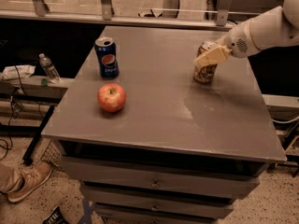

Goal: Knock orange can over

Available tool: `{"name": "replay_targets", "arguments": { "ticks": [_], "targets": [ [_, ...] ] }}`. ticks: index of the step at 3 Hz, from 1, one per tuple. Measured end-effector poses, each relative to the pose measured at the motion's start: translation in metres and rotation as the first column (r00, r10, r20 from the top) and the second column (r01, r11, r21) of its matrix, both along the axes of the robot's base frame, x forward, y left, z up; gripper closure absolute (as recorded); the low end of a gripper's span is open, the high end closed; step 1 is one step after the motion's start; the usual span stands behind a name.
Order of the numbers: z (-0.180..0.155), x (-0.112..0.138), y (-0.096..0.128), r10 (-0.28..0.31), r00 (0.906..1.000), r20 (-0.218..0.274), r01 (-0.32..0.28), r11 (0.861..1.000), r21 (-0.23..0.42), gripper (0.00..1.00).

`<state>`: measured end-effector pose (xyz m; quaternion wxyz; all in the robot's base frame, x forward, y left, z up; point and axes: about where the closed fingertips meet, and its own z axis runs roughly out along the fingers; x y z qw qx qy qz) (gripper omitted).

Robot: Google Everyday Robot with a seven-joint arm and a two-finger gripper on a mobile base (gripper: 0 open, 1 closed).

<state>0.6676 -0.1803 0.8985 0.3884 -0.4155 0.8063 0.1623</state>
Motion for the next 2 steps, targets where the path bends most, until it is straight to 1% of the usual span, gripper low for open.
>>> {"name": "replay_targets", "arguments": {
  "ticks": [1,2],
  "targets": [
    [-0.0036,-0.0008,-0.0002,0.005,1.0000,-0.006,-0.005,1.000,0.007,0.60],
    [-0.0016,-0.0024,-0.0098,-0.006,1.0000,-0.001,0.006,1.000,-0.006,0.84]
  ]
}}
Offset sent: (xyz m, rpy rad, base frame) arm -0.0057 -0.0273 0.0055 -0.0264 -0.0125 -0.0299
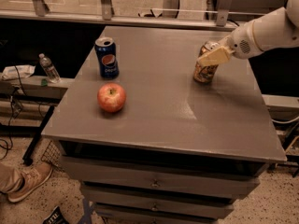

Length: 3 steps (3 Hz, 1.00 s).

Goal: Knock orange can over

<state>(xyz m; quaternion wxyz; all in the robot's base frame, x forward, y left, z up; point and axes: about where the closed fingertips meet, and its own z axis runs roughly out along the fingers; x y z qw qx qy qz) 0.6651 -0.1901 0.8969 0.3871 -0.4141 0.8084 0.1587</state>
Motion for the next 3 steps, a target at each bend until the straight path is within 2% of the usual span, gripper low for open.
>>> {"name": "replay_targets", "arguments": {
  "ticks": [1,2,3],
  "targets": [
    [0.005,-0.002,-0.016,-0.030,0.9996,0.001,0.030,0.996,-0.084,1.00],
    [0.014,-0.008,-0.039,-0.070,0.9975,0.005,0.070,0.978,-0.196,1.00],
    [0.018,-0.008,-0.053,-0.064,0.9980,-0.004,0.060,0.953,-0.297,1.00]
  ]
}}
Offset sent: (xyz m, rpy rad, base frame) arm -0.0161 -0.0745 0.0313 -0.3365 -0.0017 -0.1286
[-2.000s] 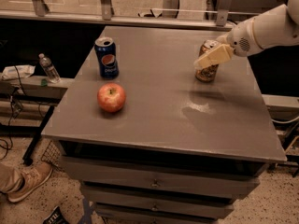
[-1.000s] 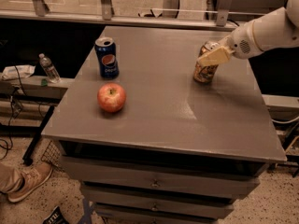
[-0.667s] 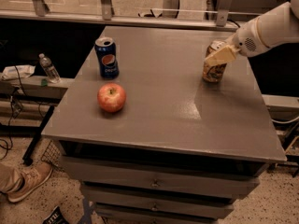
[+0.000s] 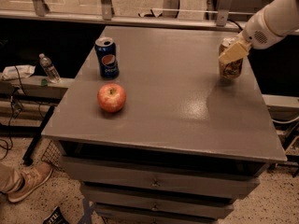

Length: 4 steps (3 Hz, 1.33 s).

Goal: Knock orange can over

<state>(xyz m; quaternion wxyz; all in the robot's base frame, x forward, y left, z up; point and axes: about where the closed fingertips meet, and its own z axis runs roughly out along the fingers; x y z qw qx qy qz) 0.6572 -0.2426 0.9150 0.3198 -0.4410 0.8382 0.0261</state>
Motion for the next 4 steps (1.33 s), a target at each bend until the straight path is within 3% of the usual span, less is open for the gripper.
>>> {"name": "replay_targets", "arguments": {
  "ticks": [1,2,3,4],
  "targets": [
    [-0.011,0.001,0.007,0.073,0.9943,-0.077,-0.083,0.986,-0.141,1.00],
    [-0.023,0.001,0.022,0.134,0.9782,-0.158,-0.170,0.955,-0.242,1.00],
    [-0.030,0.001,0.043,0.194,0.9576,-0.213,-0.252,0.923,-0.292,1.00],
    [-0.035,0.001,0.066,0.256,0.9369,-0.238,-0.320,0.900,-0.294,1.00]
  ]
}}
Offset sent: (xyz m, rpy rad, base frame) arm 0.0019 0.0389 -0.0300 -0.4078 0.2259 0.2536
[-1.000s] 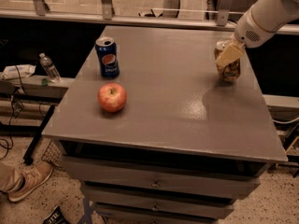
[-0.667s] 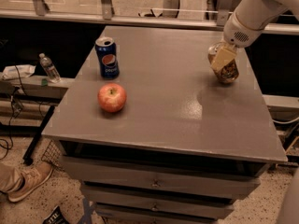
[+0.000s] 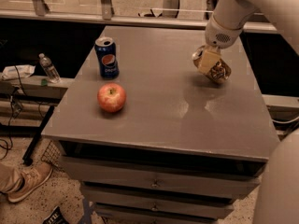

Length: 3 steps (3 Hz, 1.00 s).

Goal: Knock orange can over

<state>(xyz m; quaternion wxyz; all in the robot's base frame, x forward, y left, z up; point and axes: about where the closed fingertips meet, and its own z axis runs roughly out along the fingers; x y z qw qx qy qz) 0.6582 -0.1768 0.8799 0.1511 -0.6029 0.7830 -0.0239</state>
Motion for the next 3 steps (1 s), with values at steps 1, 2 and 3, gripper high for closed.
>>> {"name": "replay_targets", "arguments": {
  "ticks": [1,2,3],
  "targets": [
    [-0.007,0.001,0.022,0.058,0.9981,-0.023,-0.057,0.998,0.026,1.00],
    [-0.019,0.002,0.039,0.100,0.9934,-0.056,-0.096,0.993,0.063,1.00],
    [-0.036,0.003,0.048,0.122,0.9880,-0.095,-0.113,0.989,0.093,1.00]
  ]
}}
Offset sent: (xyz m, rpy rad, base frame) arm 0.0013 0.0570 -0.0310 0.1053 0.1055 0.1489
